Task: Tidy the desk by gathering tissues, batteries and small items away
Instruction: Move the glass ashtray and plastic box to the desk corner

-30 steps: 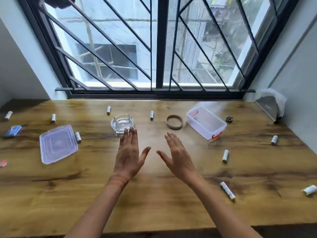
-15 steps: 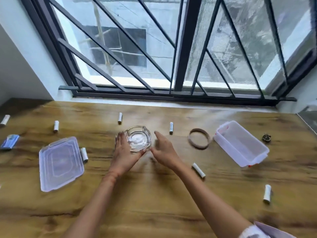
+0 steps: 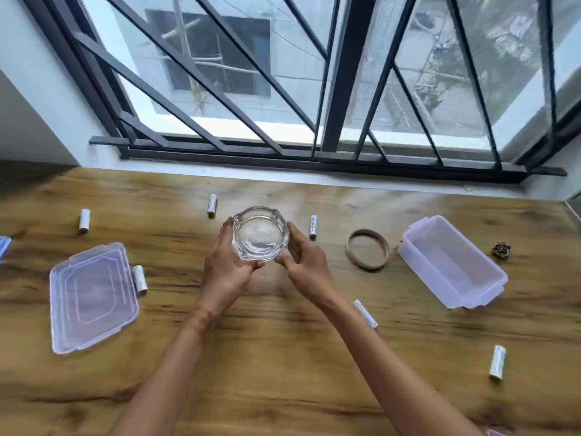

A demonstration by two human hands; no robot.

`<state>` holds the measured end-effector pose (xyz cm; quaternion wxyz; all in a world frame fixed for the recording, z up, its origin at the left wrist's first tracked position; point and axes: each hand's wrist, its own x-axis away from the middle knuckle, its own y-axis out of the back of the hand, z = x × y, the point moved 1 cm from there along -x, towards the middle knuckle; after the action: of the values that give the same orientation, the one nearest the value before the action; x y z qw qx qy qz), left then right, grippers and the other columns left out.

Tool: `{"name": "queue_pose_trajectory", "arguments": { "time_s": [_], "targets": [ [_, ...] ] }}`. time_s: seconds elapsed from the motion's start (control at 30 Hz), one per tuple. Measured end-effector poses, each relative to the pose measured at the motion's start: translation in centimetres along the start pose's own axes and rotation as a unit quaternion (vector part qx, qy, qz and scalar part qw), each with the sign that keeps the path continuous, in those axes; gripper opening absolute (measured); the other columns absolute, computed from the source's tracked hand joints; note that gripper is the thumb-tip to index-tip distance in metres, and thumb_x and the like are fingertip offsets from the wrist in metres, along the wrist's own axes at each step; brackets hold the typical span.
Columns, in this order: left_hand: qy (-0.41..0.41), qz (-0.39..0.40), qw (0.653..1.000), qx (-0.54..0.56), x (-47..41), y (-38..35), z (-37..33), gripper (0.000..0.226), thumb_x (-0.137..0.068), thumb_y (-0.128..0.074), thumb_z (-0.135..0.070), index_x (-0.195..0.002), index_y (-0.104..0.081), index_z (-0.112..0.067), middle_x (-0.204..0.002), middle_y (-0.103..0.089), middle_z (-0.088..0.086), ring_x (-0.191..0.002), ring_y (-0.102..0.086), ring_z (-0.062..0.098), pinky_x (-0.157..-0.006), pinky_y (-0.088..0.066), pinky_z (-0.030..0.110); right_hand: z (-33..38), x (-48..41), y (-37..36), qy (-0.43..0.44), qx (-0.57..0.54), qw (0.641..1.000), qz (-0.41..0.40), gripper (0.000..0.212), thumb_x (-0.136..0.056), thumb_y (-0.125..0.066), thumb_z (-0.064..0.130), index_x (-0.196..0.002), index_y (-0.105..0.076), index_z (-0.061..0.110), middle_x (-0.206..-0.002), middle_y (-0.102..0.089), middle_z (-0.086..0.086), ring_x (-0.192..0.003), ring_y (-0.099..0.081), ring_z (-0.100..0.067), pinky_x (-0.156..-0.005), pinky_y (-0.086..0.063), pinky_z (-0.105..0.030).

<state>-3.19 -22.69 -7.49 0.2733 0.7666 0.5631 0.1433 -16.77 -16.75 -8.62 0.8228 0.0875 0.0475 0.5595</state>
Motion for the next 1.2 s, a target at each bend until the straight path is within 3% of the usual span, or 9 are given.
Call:
{"name": "queue_pose_trajectory", "arguments": {
  "time_s": [0.13,0.27,0.37,0.5,0.63,0.77,0.9,1.1,1.2],
  "targets": [
    [-0.053,0.019,0.998,0.027,-0.5,-0.9,-4.1,0.1,-0.063,-0.084,-0.014,-0.145,-0.027,-0.013,-0.149,-0.035,0.0,-0.132,-0.031,0.004,-0.106,-0.021,0.013,2.1,0.9,4.0,0.015,-0.022,0.999,-0.041,0.069,-0.078,-0.058,-0.016,-0.139,-0.034,0.008,-0.133,-0.044,0.012,-0.119,-0.044,0.005,-0.102,-0.034,-0.014],
    [-0.122,0.05,0.991,0.033,-0.7,-3.5,-8.5,0.098,-0.063,-0.084,-0.019,-0.144,-0.03,-0.01,-0.147,-0.039,0.001,-0.13,-0.032,0.002,-0.104,-0.022,0.011,3.9,2.5,9.6,0.042,-0.019,0.996,-0.081,0.066,-0.078,-0.059,-0.014,-0.136,-0.041,0.013,-0.124,-0.053,0.015,-0.119,-0.05,0.0,-0.104,-0.038,-0.022],
    [-0.15,0.082,0.984,0.054,-0.8,-7.0,-12.1,0.099,-0.061,-0.084,-0.021,-0.144,-0.03,-0.009,-0.145,-0.04,0.001,-0.131,-0.035,0.005,-0.1,-0.022,0.002,4.4,3.9,14.8,0.053,-0.02,0.993,-0.105,0.065,-0.078,-0.062,-0.012,-0.127,-0.048,0.027,-0.118,-0.06,0.013,-0.114,-0.054,0.001,-0.099,-0.041,-0.02],
    [-0.184,0.12,0.972,0.086,-0.1,-13.6,-17.5,0.096,-0.06,-0.085,-0.024,-0.142,-0.036,-0.012,-0.139,-0.046,-0.007,-0.125,-0.042,0.004,-0.099,-0.029,0.008,4.4,6.1,22.8,0.046,-0.003,0.986,-0.16,0.066,-0.074,-0.068,-0.008,-0.107,-0.048,0.046,-0.107,-0.059,0.025,-0.107,-0.056,0.008,-0.098,-0.041,-0.017],
    [-0.19,0.169,0.959,0.128,1.0,-20.9,-22.6,0.092,-0.056,-0.086,-0.027,-0.136,-0.043,-0.015,-0.132,-0.056,-0.006,-0.12,-0.052,0.007,-0.099,-0.039,0.017,3.1,8.3,30.9,0.029,-0.017,0.974,-0.224,0.068,-0.068,-0.075,-0.008,-0.125,-0.051,0.021,-0.112,-0.058,0.017,-0.108,-0.056,0.003,-0.098,-0.043,-0.02],
    [-0.168,0.203,0.949,0.173,2.4,-28.2,-27.0,0.087,-0.051,-0.087,-0.029,-0.126,-0.045,-0.023,-0.12,-0.057,-0.021,-0.11,-0.055,-0.003,-0.089,-0.04,0.005,0.5,9.6,38.6,-0.002,-0.027,0.964,-0.265,0.072,-0.063,-0.078,-0.007,-0.128,-0.05,0.008,-0.117,-0.059,0.003,-0.11,-0.057,-0.006,-0.091,-0.048,-0.018],
    [-0.151,0.214,0.948,0.179,3.1,-35.1,-30.2,0.096,-0.052,-0.085,-0.026,-0.136,-0.042,-0.012,-0.124,-0.063,-0.001,-0.102,-0.064,0.019,-0.083,-0.053,0.032,-2.8,9.5,44.9,-0.021,-0.036,0.955,-0.294,0.072,-0.064,-0.077,-0.009,-0.128,-0.05,0.008,-0.12,-0.059,-0.003,-0.111,-0.057,-0.009,-0.099,-0.044,-0.023],
    [-0.125,0.219,0.956,0.152,3.3,-41.9,-32.8,0.075,-0.054,-0.086,-0.02,-0.121,-0.052,-0.015,-0.11,-0.065,-0.011,-0.105,-0.061,0.007,-0.085,-0.045,0.01,-7.0,7.8,50.1,-0.054,-0.01,0.951,-0.304,0.065,-0.076,-0.067,-0.009,-0.13,-0.048,0.022,-0.119,-0.061,0.003,-0.105,-0.058,-0.005,-0.094,-0.047,-0.024],
    [-0.124,0.219,0.954,0.164,3.0,-43.8,-33.8,0.072,-0.059,-0.083,-0.003,-0.124,-0.052,-0.007,-0.098,-0.051,-0.03,-0.087,-0.052,-0.026,-0.069,-0.032,-0.007,-9.1,6.5,51.1,-0.071,0.018,0.948,-0.311,0.063,-0.078,-0.066,-0.003,-0.134,-0.046,0.018,-0.126,-0.057,0.005,-0.114,-0.054,-0.006,-0.101,-0.044,-0.03]
  ]
}}
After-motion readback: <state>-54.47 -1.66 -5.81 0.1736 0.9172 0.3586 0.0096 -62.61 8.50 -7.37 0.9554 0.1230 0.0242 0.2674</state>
